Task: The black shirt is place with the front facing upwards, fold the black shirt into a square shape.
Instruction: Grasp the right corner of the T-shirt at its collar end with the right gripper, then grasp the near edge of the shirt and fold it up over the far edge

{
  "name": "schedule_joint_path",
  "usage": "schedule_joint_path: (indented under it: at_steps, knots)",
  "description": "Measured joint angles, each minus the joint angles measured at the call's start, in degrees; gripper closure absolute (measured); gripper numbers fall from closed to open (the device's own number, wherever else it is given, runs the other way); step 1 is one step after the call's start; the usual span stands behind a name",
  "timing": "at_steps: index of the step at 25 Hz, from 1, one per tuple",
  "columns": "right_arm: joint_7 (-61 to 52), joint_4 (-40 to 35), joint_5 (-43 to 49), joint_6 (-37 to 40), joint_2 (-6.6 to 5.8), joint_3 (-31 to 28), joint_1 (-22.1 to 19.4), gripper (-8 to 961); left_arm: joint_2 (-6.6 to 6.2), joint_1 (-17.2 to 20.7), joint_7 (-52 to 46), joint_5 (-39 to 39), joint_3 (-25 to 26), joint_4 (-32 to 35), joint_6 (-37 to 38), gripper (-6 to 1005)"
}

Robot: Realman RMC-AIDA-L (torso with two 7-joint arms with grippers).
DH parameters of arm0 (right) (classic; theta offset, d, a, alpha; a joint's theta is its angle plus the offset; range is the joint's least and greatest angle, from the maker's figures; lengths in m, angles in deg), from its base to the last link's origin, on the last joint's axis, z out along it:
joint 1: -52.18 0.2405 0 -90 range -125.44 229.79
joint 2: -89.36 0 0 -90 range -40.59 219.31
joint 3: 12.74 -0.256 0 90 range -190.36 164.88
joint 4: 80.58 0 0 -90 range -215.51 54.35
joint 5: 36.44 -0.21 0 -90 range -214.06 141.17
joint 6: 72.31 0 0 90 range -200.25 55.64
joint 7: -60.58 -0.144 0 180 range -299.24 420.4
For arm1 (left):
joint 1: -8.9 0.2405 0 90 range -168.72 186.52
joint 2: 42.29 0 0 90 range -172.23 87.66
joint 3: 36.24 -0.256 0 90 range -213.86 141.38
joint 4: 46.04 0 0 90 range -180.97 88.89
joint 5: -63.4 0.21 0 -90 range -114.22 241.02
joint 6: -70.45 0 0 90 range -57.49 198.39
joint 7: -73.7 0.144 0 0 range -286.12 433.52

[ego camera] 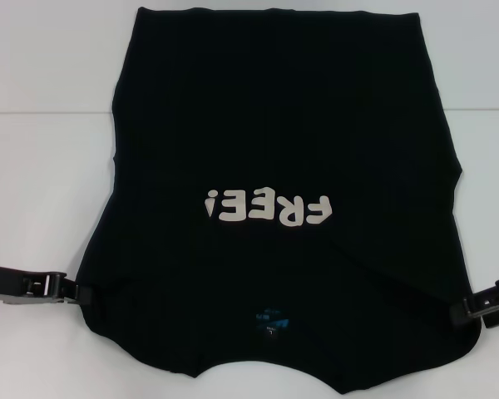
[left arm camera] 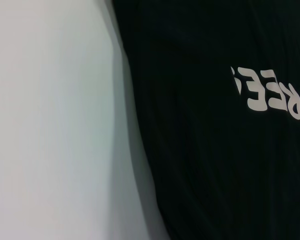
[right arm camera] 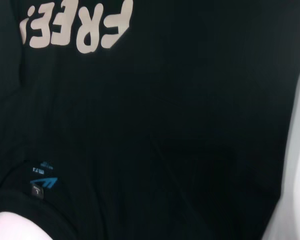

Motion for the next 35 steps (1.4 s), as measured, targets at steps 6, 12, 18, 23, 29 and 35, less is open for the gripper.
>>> schedule_joint_path:
  at_steps: [6, 12, 18, 23, 29, 35]
  knots:
    - [-0.40, 0.19, 0.00, -1.93, 0.45, 2.21, 0.67, 212, -0.01, -0.16, 0.00, 0.00, 0.00, -0.10, 0.00, 973]
    - [-0.46, -0.04, 0.17, -3.70, 1.35, 6.10, 1.03, 283, -0.02, -0.34, 0.00, 0.00, -0.10, -0.14, -0.01, 972]
    - [-1.23, 0.05, 1.38, -4.53, 1.42, 7.34, 1.65, 535, -0.01, -0.24, 0.45, 0.00, -0.08, -0.26, -0.01, 972]
    - [-1.24, 0.05, 1.46, -4.34, 1.39, 7.37, 1.99, 701, -0.01, -0.26, 0.55, 0.00, -0.08, -0.28, -0.01, 971]
    - [-1.22, 0.04, 1.49, -4.30, 1.02, 7.39, 2.04, 835, -0.02, -0.27, 0.58, 0.00, -0.08, -0.37, -0.01, 971]
    - [-0.04, -0.30, 1.47, -3.17, 0.35, 7.30, 2.05, 889, -0.33, -0.40, 0.61, 0.38, -0.17, -0.79, 1.43, 972]
